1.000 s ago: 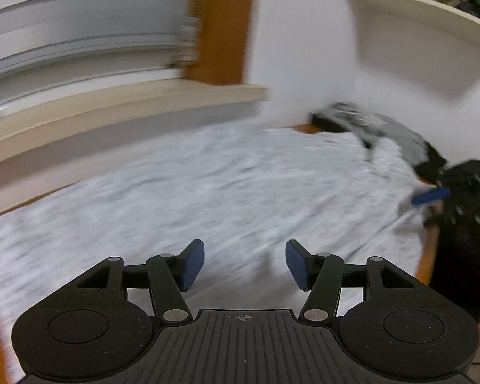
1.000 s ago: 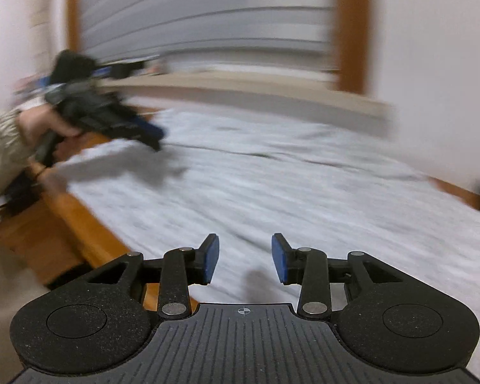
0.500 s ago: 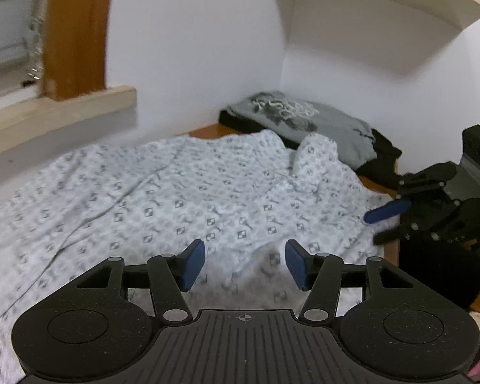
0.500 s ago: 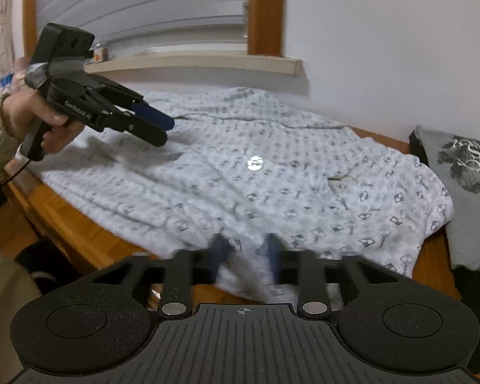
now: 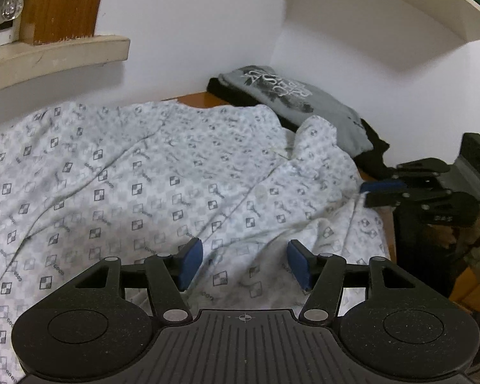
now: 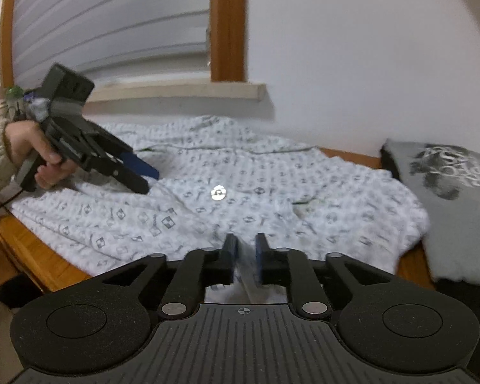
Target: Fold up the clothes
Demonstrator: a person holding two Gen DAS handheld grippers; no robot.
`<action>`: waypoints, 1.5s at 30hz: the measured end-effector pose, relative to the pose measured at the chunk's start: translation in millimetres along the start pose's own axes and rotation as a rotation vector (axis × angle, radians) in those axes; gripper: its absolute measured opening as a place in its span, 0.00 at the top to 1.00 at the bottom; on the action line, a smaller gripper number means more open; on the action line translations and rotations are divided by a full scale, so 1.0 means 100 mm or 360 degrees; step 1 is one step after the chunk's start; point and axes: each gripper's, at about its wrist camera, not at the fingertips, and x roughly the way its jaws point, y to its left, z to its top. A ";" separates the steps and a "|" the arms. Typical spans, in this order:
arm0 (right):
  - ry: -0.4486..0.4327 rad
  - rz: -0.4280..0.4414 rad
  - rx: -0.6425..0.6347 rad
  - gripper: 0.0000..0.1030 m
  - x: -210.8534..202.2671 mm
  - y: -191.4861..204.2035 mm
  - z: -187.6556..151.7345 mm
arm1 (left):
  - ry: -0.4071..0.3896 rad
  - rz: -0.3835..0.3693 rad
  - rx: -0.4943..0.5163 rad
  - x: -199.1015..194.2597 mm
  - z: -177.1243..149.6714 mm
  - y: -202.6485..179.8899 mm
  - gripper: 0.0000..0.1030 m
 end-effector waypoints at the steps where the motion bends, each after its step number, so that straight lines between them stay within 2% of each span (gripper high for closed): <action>1: -0.0004 -0.0008 -0.0006 0.79 -0.02 0.03 -0.03 | -0.0002 0.0003 0.0008 -0.01 0.00 0.00 0.42; 2: -0.0008 -0.0015 -0.0012 0.79 -0.04 0.05 -0.05 | -0.0006 0.0012 0.0017 -0.01 -0.01 0.00 0.45; 3: -0.0012 -0.0023 -0.0018 0.79 -0.07 0.08 -0.08 | -0.0014 0.0021 0.0029 -0.02 -0.01 -0.01 0.54; 4: -0.0016 -0.0031 -0.0024 0.79 -0.09 0.10 -0.10 | -0.0029 0.0034 0.0042 -0.02 -0.02 -0.01 0.59; 6: -0.0024 -0.0046 -0.0036 0.79 -0.13 0.16 -0.15 | -0.0059 0.0063 0.0062 -0.02 -0.04 -0.02 0.81; 8: -0.0032 -0.0062 -0.0047 0.79 -0.18 0.21 -0.20 | -0.0105 0.0105 0.0054 -0.02 -0.05 -0.01 0.87; 12: -0.0047 -0.0092 -0.0071 0.79 -0.27 0.31 -0.30 | -0.0119 0.0128 0.0070 0.02 -0.08 0.01 0.87; 21: -0.0053 -0.0073 -0.0185 0.78 -0.15 0.46 -0.32 | -0.0125 0.0020 -0.0138 0.01 -0.09 0.23 0.86; 26: -0.0052 -0.0050 -0.0256 0.62 -0.05 0.52 -0.30 | -0.0126 0.0016 -0.0160 0.00 -0.10 0.25 0.86; 30: -0.0054 -0.0033 -0.0313 0.60 0.03 0.58 -0.29 | -0.0128 0.0053 -0.0122 0.00 -0.10 0.20 0.85; 32: -0.0069 -0.0027 -0.0332 0.61 0.04 0.62 -0.29 | -0.0138 0.0076 -0.0119 -0.02 -0.10 0.19 0.80; 33: -0.0078 -0.0005 -0.0335 0.61 0.03 0.62 -0.28 | -0.0150 0.0095 -0.0130 -0.04 -0.10 0.19 0.71; 35: -0.0097 0.0038 -0.0342 0.61 0.02 0.64 -0.26 | -0.0176 0.0138 -0.0161 -0.11 -0.10 0.21 0.63; 39: -0.0057 0.0050 -0.0391 0.62 0.06 0.66 -0.24 | -0.0217 0.0204 -0.0231 -0.36 -0.11 0.31 0.61; 40: -0.0056 0.0058 -0.0375 0.63 0.07 0.64 -0.25 | -0.0208 0.0207 -0.0236 -0.41 -0.11 0.34 0.61; 41: -0.0057 0.0065 -0.0360 0.70 0.07 0.62 -0.25 | -0.0194 0.0201 -0.0233 -0.44 -0.12 0.35 0.61; 42: -0.0065 0.0071 -0.0344 0.81 0.04 0.61 -0.25 | -0.0182 0.0193 -0.0224 -0.45 -0.12 0.35 0.61; 43: -0.0073 0.0077 -0.0329 0.98 0.01 0.60 -0.25 | -0.0171 0.0185 -0.0213 -0.47 -0.13 0.34 0.61; 45: -0.0089 0.0088 -0.0299 0.99 -0.05 0.59 -0.25 | -0.0150 0.0145 -0.0194 -0.48 -0.13 0.31 0.57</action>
